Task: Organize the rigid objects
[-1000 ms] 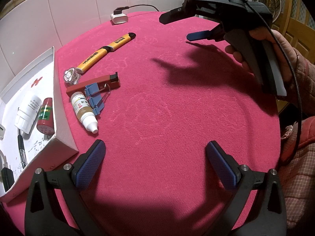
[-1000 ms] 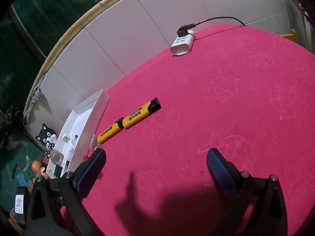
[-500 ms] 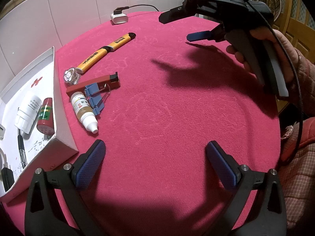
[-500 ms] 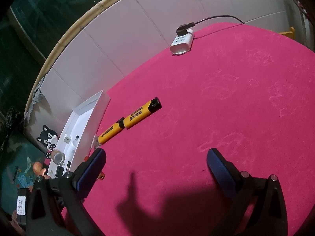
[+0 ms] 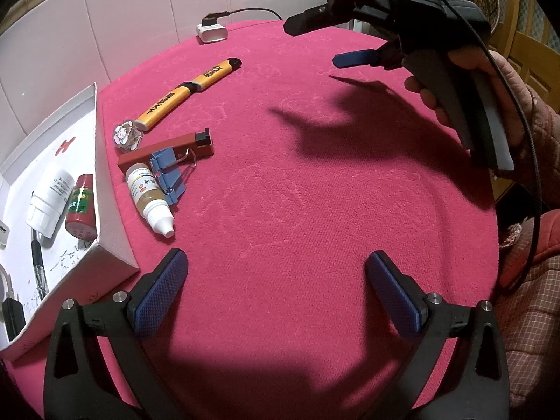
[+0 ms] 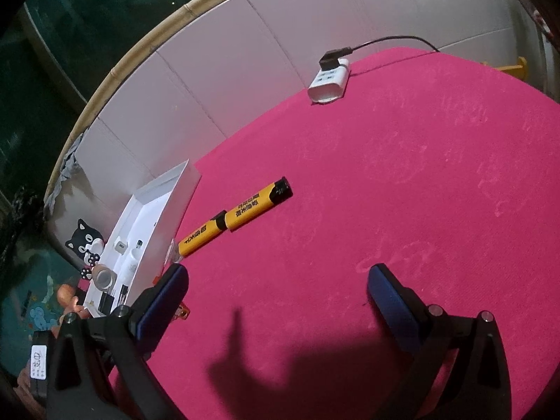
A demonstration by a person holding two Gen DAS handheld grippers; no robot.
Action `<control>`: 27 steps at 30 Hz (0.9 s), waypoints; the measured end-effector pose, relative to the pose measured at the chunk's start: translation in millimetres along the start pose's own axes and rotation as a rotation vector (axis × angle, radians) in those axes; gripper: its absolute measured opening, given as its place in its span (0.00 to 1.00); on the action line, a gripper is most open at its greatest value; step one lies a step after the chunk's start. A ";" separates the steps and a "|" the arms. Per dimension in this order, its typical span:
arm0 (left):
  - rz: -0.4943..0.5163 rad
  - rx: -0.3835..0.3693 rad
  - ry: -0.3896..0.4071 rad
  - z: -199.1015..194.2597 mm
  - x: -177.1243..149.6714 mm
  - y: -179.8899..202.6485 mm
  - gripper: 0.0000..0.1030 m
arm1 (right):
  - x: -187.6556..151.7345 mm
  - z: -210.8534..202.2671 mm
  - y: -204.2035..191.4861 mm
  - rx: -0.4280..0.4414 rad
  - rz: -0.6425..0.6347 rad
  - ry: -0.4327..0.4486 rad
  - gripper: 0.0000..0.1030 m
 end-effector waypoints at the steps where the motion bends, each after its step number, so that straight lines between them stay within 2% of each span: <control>1: 0.000 0.000 0.000 -0.3 -0.2 0.1 1.00 | -0.3 0.5 0.6 0.000 0.002 0.000 1.00; 9: -0.001 0.000 0.001 -0.6 0.4 0.5 1.00 | -6.4 12.0 5.2 0.005 0.022 -0.017 1.00; 27: -0.001 -0.001 0.000 -0.9 0.2 0.5 1.00 | -5.7 -3.9 16.8 0.007 0.043 0.020 1.00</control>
Point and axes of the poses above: each gripper's, at about its wrist camera, not at the fingertips, and z roughly the way its jaws point, y to its right, x to its top, the point moved 5 cm from there along z, roughly the way its jaws point, and after that the axes turned 13 degrees about -z, right-handed, at the moved point
